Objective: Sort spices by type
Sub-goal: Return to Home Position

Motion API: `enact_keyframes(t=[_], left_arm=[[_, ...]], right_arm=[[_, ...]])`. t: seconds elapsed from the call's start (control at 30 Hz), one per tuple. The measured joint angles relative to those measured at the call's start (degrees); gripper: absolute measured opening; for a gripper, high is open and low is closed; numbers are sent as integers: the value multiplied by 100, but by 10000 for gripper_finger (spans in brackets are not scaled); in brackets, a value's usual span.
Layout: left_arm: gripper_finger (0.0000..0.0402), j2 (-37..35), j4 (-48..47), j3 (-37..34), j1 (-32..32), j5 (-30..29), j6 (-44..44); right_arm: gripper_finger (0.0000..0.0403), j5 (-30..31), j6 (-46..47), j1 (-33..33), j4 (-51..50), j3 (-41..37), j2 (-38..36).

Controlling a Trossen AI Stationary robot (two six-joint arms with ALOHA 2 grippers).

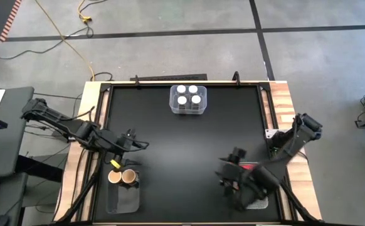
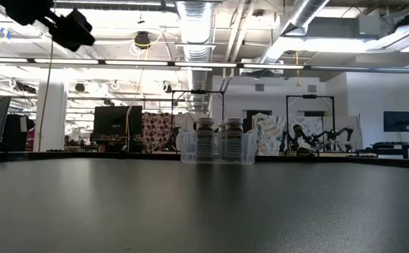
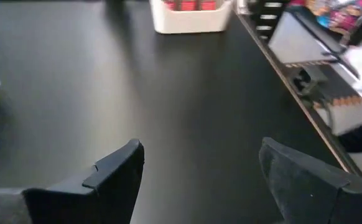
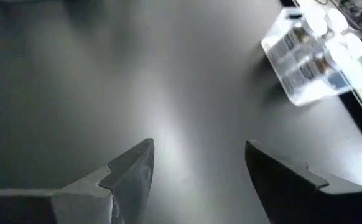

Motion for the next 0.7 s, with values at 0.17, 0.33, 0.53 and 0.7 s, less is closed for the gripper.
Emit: enact_keyframes(t=[0.17, 0.33, 0.53, 0.7], left_arm=[[306, -444, -669, 0, 23, 180, 236], [306, -814, -984, 0, 23, 180, 393], [306, -1122, -1008, 0, 78, 144, 769], [306, -1199, -1242, 0, 301, 127, 816]], right_arm=[[286, -7, -1302, -735, 995, 0, 126], [286, -314, -2161, -1429, 1470, -2, 337], [286, -997, -3420, -2182, 2555, -284, 525], [286, -2032, -4314, -2865, 4860, -1459, 497]])
